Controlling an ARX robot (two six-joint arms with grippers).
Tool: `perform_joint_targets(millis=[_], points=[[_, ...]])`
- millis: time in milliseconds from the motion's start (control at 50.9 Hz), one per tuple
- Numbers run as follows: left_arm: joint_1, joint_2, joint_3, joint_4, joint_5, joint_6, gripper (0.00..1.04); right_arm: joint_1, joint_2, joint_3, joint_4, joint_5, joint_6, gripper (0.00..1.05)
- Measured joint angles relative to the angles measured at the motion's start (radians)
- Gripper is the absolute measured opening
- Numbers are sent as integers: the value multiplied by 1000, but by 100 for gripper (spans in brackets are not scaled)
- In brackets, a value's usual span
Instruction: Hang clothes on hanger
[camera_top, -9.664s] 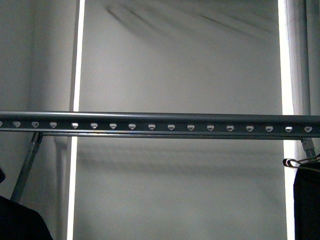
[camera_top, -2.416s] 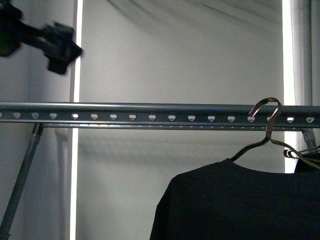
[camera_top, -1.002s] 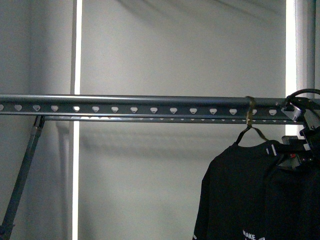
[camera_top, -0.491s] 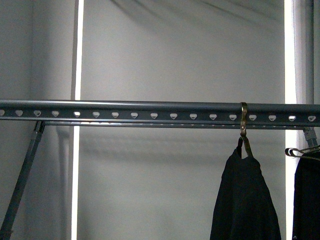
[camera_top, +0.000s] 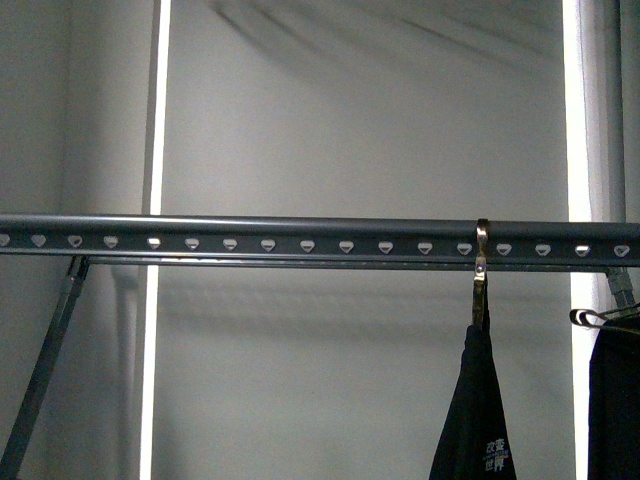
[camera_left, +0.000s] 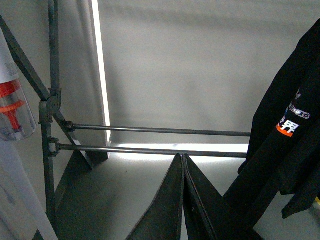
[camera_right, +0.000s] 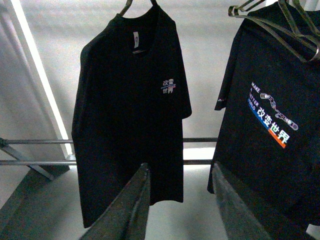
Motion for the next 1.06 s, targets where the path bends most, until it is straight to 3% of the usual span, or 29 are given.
perform_joint_targets(millis=[59, 216, 1061], points=[[0, -37, 0, -38, 0, 0, 4, 0, -18, -10, 6, 0, -5, 22], [0, -173, 0, -183, 0, 0, 4, 0, -32, -37, 11, 0, -10, 1], [0, -182, 0, -187, 0, 0, 4, 0, -107, -122, 25, 0, -11, 3]])
